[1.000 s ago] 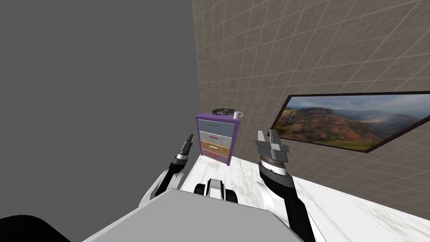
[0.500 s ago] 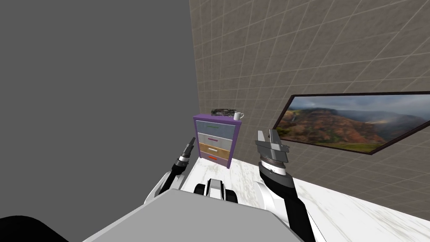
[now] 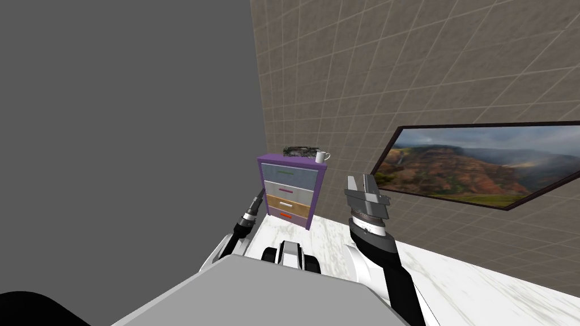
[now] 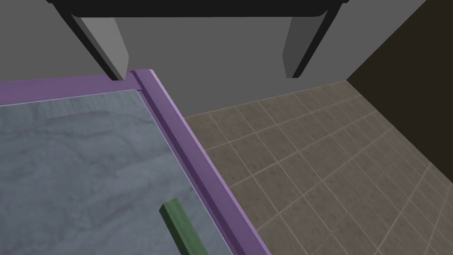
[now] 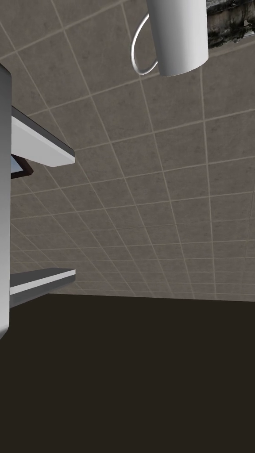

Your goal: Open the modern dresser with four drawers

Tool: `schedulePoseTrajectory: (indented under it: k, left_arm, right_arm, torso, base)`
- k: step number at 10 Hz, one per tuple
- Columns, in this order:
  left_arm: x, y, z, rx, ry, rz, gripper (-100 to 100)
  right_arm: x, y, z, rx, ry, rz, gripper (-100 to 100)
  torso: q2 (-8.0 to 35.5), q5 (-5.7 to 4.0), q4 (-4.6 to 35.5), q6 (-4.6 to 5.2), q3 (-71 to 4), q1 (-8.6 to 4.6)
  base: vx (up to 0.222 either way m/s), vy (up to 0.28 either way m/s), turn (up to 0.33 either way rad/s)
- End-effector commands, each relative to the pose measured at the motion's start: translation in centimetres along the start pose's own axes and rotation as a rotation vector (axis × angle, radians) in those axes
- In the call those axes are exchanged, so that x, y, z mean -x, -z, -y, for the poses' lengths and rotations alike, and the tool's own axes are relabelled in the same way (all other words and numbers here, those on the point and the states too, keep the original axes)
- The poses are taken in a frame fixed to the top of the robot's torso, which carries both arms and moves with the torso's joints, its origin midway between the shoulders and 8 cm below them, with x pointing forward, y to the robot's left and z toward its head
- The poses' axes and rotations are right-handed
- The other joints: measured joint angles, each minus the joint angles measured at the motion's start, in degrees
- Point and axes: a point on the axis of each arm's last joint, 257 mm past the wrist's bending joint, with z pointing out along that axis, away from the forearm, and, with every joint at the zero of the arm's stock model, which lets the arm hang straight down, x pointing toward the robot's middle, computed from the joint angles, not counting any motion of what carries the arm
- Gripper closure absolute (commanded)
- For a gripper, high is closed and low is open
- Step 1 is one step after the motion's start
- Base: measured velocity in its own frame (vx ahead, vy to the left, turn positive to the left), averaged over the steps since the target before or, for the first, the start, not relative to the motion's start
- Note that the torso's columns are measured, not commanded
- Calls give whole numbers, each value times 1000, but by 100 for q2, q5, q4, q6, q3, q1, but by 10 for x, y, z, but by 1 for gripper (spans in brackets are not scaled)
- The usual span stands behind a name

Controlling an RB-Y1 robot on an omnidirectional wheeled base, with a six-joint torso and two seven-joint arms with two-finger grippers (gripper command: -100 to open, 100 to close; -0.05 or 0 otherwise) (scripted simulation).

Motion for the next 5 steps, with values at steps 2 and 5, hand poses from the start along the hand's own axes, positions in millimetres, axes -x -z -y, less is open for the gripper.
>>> schedulePoseTrajectory:
  k: [2, 5]
  left_arm:
    - [-10, 11, -23, 37, 1, -18, -100]
    - [-21, 20, -42, 68, 3, -35, -100]
  right_arm:
    - [0, 0, 0, 0, 0, 0, 0]
    - [0, 0, 0, 0, 0, 0, 0]
  torso:
    - [-6, 0, -1, 0, -3, -1]
    - [-5, -1, -2, 0, -4, -4]
  base:
    - [68, 9, -24]
    - [72, 6, -25]
